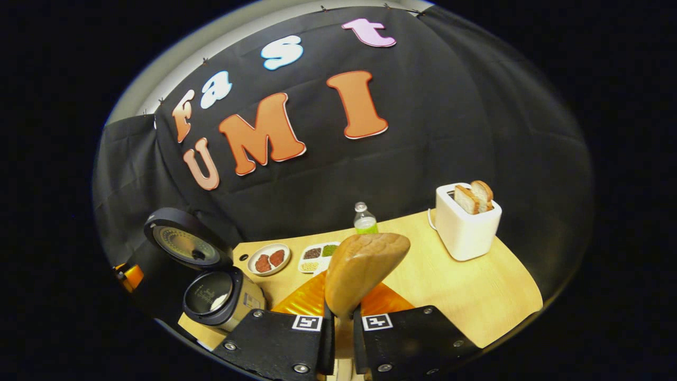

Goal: Close the left gripper, press the button to open the rice cooker; take a wooden spoon from the chopstick holder with the right hand, scoop a spoonful of rice and pour it into the rice cooker, then put the wooden spoon back into the chopstick holder.

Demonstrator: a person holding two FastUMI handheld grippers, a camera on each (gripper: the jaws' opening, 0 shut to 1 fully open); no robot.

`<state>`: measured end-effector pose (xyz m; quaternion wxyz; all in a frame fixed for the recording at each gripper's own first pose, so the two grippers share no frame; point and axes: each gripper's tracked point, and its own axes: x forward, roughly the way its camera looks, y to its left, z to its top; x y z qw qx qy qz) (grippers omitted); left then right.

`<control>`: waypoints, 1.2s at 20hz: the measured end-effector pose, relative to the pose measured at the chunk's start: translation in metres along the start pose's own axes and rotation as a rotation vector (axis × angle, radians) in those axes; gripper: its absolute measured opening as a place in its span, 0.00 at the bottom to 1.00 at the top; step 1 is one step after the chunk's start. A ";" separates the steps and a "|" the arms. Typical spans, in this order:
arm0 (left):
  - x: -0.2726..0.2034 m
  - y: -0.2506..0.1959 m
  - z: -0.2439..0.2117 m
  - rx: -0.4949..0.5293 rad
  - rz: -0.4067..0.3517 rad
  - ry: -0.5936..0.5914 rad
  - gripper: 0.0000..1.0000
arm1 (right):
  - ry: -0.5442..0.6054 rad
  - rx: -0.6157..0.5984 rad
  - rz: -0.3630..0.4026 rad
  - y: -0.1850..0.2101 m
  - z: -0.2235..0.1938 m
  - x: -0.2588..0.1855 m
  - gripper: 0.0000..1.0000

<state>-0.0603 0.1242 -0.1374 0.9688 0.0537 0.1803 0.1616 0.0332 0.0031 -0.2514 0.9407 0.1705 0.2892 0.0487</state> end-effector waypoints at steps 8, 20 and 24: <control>-0.003 -0.025 0.006 0.048 -0.043 -0.004 1.00 | 0.063 -0.006 -0.090 -0.036 -0.048 0.007 0.13; -0.003 -0.034 0.019 0.082 -0.038 -0.018 0.96 | 0.255 0.028 -0.141 -0.054 -0.111 0.010 0.24; 0.007 -0.037 0.030 0.072 -0.058 -0.023 1.00 | 0.243 0.030 -0.158 -0.057 -0.103 0.006 0.29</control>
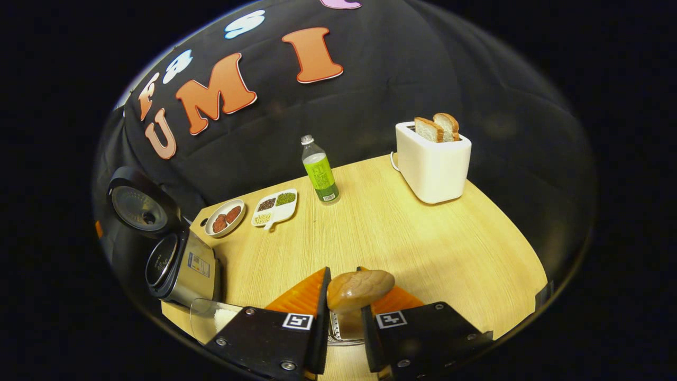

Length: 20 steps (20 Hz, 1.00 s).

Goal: Close the left gripper, press the button to open the rice cooker; take a wooden spoon from the chopstick holder with the right hand, scoop a spoonful of rice and pour it into the rice cooker, then put the wooden spoon back into the chopstick holder.

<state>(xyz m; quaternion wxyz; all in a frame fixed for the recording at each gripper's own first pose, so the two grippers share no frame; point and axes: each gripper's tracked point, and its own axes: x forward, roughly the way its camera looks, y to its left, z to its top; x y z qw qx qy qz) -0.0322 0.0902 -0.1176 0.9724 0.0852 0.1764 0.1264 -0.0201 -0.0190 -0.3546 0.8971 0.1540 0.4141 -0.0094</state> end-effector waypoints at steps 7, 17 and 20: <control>0.040 0.015 0.060 -0.159 -0.061 -0.009 0.93 | -0.024 0.035 -0.042 -0.020 0.012 -0.022 0.60; 0.118 0.029 0.107 -0.406 -0.097 0.069 0.93 | -0.185 0.066 -0.093 -0.057 0.074 -0.084 0.79; 0.144 0.026 0.093 -0.406 -0.068 0.159 0.94 | -0.238 0.052 -0.089 -0.058 0.087 -0.096 0.82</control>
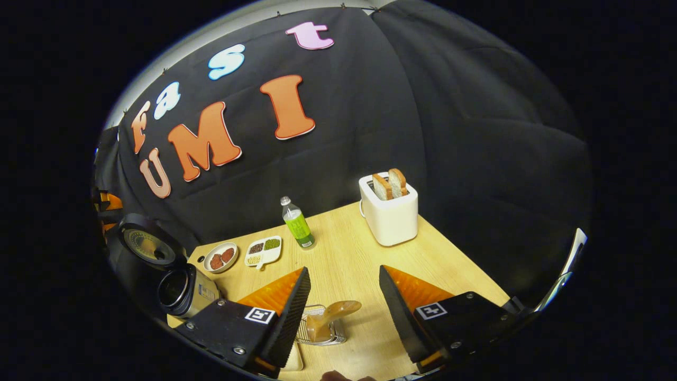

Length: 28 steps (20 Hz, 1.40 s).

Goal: Close the left gripper, press the button to open the rice cooker; take a wooden spoon from the chopstick holder with the right hand, scoop a spoonful of rice and pour it into the rice cooker, then put the wooden spoon back into the chopstick holder.

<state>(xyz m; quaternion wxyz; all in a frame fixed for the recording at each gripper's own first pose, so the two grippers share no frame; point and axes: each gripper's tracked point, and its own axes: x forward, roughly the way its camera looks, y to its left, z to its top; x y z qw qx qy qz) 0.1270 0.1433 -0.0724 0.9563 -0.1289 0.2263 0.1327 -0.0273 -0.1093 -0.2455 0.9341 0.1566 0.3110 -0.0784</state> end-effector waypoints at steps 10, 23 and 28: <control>0.001 0.006 -0.086 0.193 0.050 0.348 0.96 | -0.007 -0.026 0.036 0.020 -0.001 -0.002 0.82; -0.025 0.033 -0.248 0.199 0.057 0.813 0.96 | -0.021 -0.116 0.111 0.055 0.004 -0.005 0.82; -0.021 0.031 -0.255 0.201 0.062 0.819 0.99 | -0.025 -0.144 0.134 0.069 0.004 -0.007 0.82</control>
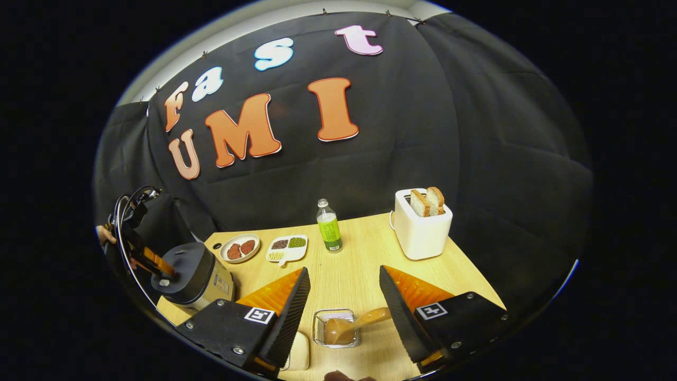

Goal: Close the left gripper, press the button to open the rice cooker; take a wooden spoon from the chopstick holder with the right hand, scoop a spoonful of rice and pour it into the rice cooker, then put the wooden spoon back into the chopstick holder.

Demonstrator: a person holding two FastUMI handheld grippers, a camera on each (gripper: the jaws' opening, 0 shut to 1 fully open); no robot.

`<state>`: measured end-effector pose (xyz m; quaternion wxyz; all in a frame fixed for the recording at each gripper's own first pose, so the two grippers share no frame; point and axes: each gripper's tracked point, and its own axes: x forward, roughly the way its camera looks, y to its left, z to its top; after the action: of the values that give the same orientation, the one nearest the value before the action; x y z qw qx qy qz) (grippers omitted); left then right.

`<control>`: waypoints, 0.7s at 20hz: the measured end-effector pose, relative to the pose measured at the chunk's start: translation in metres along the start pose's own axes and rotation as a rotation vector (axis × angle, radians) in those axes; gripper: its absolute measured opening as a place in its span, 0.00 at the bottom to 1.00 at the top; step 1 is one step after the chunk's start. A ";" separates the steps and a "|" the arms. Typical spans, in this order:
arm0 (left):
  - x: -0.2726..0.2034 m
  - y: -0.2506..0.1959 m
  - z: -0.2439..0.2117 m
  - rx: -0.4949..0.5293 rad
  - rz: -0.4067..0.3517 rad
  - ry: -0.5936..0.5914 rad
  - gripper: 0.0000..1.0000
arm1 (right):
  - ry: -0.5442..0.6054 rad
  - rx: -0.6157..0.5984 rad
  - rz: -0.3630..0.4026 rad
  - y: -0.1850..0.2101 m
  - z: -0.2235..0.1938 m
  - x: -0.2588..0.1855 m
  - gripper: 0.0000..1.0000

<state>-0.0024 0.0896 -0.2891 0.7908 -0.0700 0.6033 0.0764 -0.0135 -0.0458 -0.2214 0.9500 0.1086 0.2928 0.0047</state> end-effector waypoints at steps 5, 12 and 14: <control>-0.001 0.004 0.004 0.004 0.002 -0.110 0.99 | -0.033 -0.034 0.030 0.016 0.012 -0.002 0.82; -0.024 -0.006 0.009 0.006 0.007 -0.394 1.00 | -0.156 -0.077 0.063 0.040 0.053 -0.012 0.82; -0.047 -0.006 0.020 0.011 0.002 -0.527 0.98 | -0.208 -0.095 0.074 0.048 0.066 -0.018 0.82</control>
<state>0.0057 0.0861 -0.2385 0.9208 -0.0428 0.3772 0.0893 0.0114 -0.0142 -0.1485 0.9785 0.0740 0.1876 0.0426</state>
